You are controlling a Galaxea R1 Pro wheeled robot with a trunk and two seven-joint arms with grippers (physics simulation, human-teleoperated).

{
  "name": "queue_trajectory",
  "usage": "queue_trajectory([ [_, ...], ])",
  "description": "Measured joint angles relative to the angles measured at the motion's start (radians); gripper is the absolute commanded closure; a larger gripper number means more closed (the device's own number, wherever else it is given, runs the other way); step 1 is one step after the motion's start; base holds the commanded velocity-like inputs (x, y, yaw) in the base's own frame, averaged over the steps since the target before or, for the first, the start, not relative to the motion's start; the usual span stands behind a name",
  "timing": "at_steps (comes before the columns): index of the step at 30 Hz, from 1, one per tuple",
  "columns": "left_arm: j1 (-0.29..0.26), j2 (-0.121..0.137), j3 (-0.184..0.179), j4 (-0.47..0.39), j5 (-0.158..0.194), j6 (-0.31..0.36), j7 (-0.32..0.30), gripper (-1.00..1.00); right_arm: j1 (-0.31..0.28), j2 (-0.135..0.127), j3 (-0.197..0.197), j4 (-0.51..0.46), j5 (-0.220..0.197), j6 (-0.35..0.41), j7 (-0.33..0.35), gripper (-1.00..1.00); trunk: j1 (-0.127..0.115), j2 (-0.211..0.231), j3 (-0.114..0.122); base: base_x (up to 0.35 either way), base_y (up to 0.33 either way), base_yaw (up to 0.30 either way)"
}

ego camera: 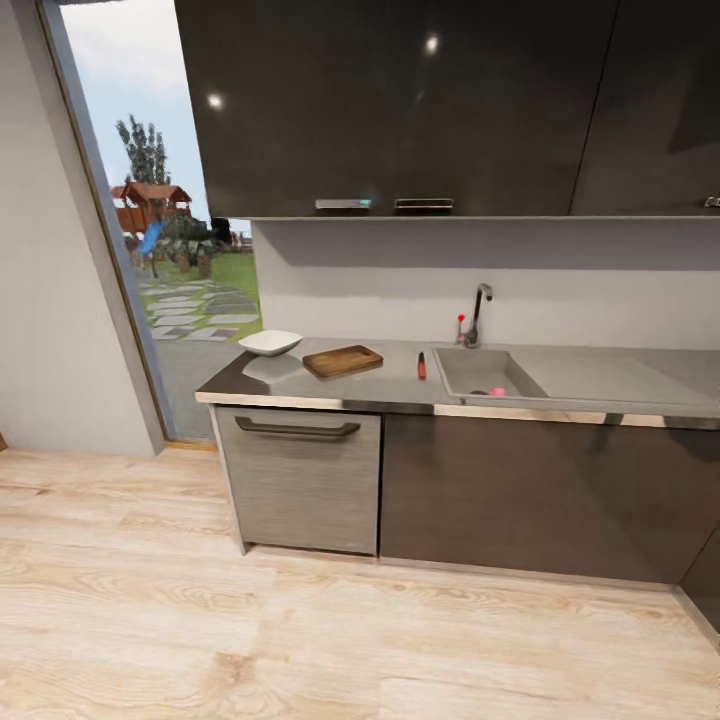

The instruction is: In the kitchen, take the Vidalia onion out of the sink, dice it on the chopping board with the paring knife, put the diced onion into the bowl on the countertop, then place both the paring knife and the chopping board into the sink.

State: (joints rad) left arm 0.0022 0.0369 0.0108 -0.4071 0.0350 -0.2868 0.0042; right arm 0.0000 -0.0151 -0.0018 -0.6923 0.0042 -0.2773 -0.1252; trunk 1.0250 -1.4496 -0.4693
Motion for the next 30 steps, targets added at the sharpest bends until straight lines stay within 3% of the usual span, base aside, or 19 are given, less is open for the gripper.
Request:
queue_trajectory([
  [15, 0.000, -0.006, -0.003, 0.020, -0.001, 0.002, -0.001, -1.00, 0.000, 0.001, 0.000, 0.016, 0.000, -0.004, -0.007, -1.00, 0.000, 0.000, 0.000, 0.000, -0.033, 0.000],
  [20, 0.000, -0.016, -0.005, 0.069, -0.003, 0.002, -0.002, -1.00, -0.010, 0.009, 0.000, -0.002, -0.001, 0.023, -0.085, -1.00, 0.000, 0.000, 0.000, 0.000, 0.000, 0.000],
  [25, -0.001, -0.023, -0.004, 0.078, -0.004, 0.000, -0.003, -1.00, -0.068, 0.043, 0.003, -0.089, 0.000, 0.156, -0.219, -1.00, 0.000, 0.000, 0.000, 0.000, 0.000, 0.000],
  [26, 0.000, -0.022, -0.004, 0.079, -0.004, 0.000, -0.003, -1.00, -0.086, 0.055, 0.004, -0.118, 0.000, 0.211, -0.245, -1.00, 0.000, 0.000, 0.000, 0.000, 0.000, 0.000],
  [30, 0.000, -0.021, -0.003, 0.081, -0.004, 0.000, -0.003, -1.00, -0.146, 0.073, 0.004, -0.210, 0.000, 0.355, -0.282, -1.00, 0.000, 0.000, 0.000, 0.000, 0.000, 0.000],
])
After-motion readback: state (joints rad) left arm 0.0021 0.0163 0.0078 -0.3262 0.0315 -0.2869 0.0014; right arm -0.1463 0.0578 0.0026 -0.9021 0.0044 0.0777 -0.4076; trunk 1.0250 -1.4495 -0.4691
